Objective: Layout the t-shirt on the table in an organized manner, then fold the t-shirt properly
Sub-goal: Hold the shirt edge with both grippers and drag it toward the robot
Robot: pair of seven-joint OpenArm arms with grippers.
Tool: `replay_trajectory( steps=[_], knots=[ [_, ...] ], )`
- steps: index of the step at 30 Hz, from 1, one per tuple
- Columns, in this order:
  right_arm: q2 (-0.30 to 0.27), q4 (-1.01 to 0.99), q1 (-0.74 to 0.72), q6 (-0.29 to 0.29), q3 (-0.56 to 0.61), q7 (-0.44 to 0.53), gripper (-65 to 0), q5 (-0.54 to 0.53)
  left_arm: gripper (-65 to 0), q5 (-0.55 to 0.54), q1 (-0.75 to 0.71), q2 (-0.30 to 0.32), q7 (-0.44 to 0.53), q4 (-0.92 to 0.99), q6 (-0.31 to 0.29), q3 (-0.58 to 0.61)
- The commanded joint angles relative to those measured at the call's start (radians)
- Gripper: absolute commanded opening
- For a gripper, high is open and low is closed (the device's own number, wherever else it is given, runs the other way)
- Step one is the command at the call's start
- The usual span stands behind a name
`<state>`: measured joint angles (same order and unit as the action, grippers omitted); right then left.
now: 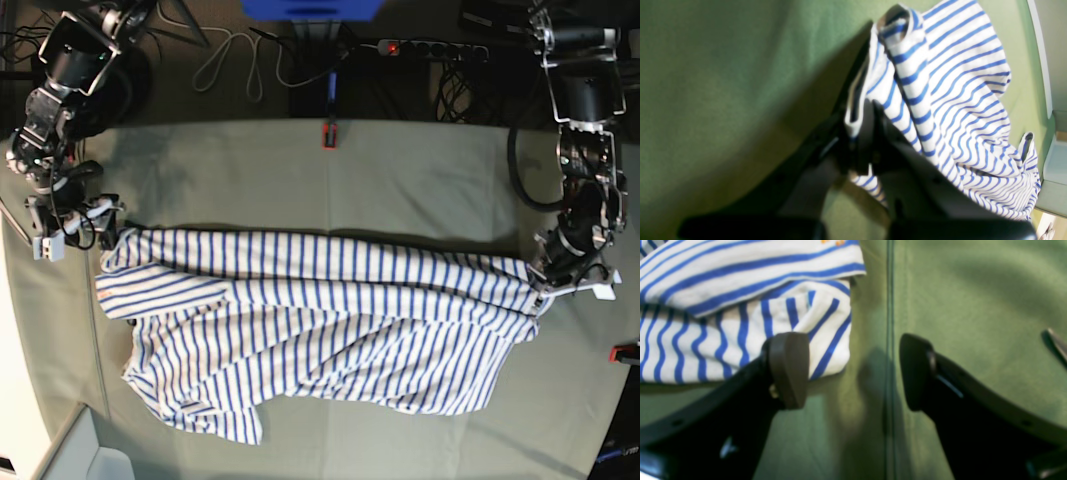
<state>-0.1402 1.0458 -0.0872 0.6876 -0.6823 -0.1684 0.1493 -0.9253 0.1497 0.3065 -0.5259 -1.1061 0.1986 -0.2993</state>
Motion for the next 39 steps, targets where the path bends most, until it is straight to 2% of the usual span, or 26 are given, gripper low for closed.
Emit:
replay_trajectory(
  steps=[1,6,10,12,15,17,21,25,31,33,37,39],
  knots=[
    [-0.006,0.014,-0.013,0.011,0.000,0.026,-24.1,-0.020,-64.9,-0.010,0.024,0.018,0.020,-0.015,-0.003,-0.005],
    [0.004,0.015,0.005,0.011,0.000,0.026,-39.0,-0.020,-64.9,-0.010,0.024,0.018,0.020,-0.015,-0.003,-0.005],
    [0.014,0.015,0.007,0.011,0.000,0.025,-58.4,-0.020,-64.9,-0.004,0.027,0.018,0.026,-0.015,-0.001,-0.005],
    [0.014,0.018,0.007,0.011,-0.006,0.025,-65.0,-0.018,-64.9,-0.004,0.029,0.018,0.022,-0.015,-0.001,-0.005],
    [-0.003,0.032,0.007,0.011,-0.012,0.025,-65.0,-0.021,-64.9,-0.011,0.026,0.041,0.022,-0.025,-0.001,-0.005],
    [-0.016,0.061,0.010,0.011,-0.057,0.025,-65.0,-0.021,-64.9,-0.013,0.024,0.049,0.020,-0.029,-0.001,-0.005],
    [-0.016,0.118,0.010,0.011,-0.123,0.025,-65.0,-0.021,-64.9,-0.013,0.006,0.053,0.020,-0.073,0.002,-0.005],
    [-0.016,0.153,0.037,0.011,-0.129,0.023,-65.0,-0.023,-64.9,-0.013,-0.026,0.053,0.020,-0.136,0.002,-0.005],
    [0.063,0.251,0.102,0.011,-0.098,0.017,-64.5,-0.023,-64.9,-0.013,-0.045,0.053,0.020,-0.141,0.002,-0.005],
    [0.077,0.271,0.120,0.011,-0.055,0.017,-58.9,-0.023,-64.9,-0.013,-0.049,0.053,0.020,-0.141,0.002,-0.005],
    [0.089,0.274,0.129,0.011,0.009,0.017,-41.1,-0.023,-64.9,-0.013,-0.049,0.053,0.020,-0.141,0.002,-0.005],
    [0.090,0.268,0.123,0.011,0.016,0.017,-34.4,-0.023,-64.9,-0.011,-0.049,0.053,0.020,-0.141,0.002,-0.005]
  ],
)
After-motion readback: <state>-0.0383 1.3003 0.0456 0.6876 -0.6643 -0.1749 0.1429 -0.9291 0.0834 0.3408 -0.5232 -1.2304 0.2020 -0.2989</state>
